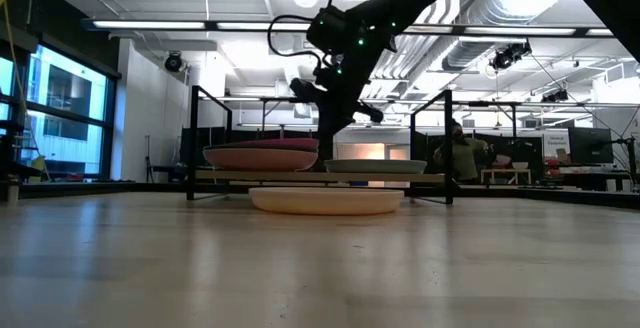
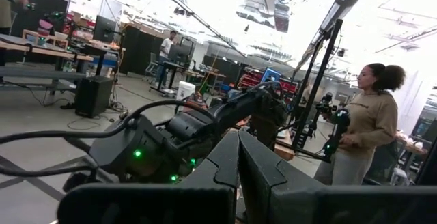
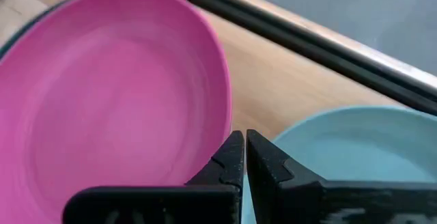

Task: Place and stack plates onto a shelf
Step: Stack the dark pink plate on the dark green plate on the shelf, then stack the light orange plate on the light blue plate on the shelf

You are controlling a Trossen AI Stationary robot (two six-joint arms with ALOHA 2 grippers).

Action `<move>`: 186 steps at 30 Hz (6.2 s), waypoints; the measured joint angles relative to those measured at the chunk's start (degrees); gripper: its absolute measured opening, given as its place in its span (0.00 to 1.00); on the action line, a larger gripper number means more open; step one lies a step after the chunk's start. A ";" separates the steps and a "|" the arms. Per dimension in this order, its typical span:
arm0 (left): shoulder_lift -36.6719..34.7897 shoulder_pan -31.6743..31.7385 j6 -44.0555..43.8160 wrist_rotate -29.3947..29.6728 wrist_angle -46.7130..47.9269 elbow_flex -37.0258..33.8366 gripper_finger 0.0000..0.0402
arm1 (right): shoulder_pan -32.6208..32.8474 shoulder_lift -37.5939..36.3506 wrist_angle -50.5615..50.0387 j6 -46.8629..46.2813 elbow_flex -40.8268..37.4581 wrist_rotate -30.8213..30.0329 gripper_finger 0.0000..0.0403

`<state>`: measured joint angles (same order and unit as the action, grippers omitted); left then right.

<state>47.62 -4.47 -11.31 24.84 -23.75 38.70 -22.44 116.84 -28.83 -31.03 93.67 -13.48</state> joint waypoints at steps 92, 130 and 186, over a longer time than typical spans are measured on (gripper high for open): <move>0.00 -0.01 1.01 0.00 2.05 0.00 0.00 | 18.47 -61.67 37.10 3.83 -49.83 4.45 0.00; 0.00 -0.01 1.01 0.00 3.41 0.00 0.00 | 24.16 -19.58 -9.71 -31.90 -29.77 2.99 0.47; -0.01 -0.01 1.95 0.02 3.34 0.00 0.00 | 21.68 -46.87 -6.38 -20.71 -45.29 6.05 0.00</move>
<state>47.61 -4.48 -9.37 24.86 -20.40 38.70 -0.76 69.97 -35.21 -51.74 48.38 -7.43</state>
